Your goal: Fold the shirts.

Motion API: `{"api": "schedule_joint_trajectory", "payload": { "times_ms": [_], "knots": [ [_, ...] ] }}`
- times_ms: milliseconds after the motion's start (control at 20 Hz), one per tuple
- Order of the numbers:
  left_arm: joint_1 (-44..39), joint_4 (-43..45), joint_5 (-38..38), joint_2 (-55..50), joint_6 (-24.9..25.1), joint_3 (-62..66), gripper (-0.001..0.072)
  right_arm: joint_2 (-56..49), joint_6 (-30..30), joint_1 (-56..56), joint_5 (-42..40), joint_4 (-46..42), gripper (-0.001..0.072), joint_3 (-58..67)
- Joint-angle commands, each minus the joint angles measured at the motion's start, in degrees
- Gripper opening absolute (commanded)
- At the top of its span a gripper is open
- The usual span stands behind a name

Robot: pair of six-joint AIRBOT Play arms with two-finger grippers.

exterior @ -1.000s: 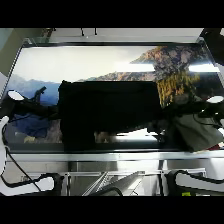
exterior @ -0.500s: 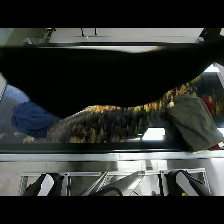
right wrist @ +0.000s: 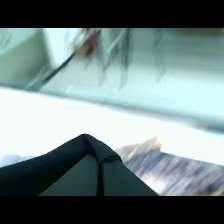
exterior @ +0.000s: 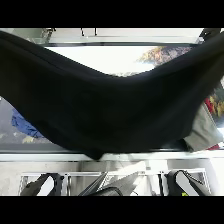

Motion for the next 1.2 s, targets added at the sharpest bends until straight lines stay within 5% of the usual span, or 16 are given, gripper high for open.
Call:
{"api": "schedule_joint_trajectory", "payload": {
  "times_ms": [0, 350, 650, 1150],
  "knots": [
    [-12.00, 17.16, -0.83, -6.86, -1.97, -3.80, 0.0018, -6.08, -4.42, 1.38, 2.40, 3.98, 0.0017, -13.05],
    [-11.23, 21.49, 16.61, -28.92, -0.22, -20.39, 0.0018, -28.81, -12.35, 13.53, -15.96, 3.91, 0.0017, -24.00],
    [-11.08, 27.39, 12.44, -47.06, -2.32, -4.90, 0.0018, -48.61, -7.28, 15.80, -16.52, 3.65, 0.0017, -10.47],
    [-13.99, 43.65, 2.99, -55.82, -6.51, -1.97, 0.0018, -55.08, -7.23, 16.52, -14.99, -2.19, 0.0017, -9.33]
  ]
}}
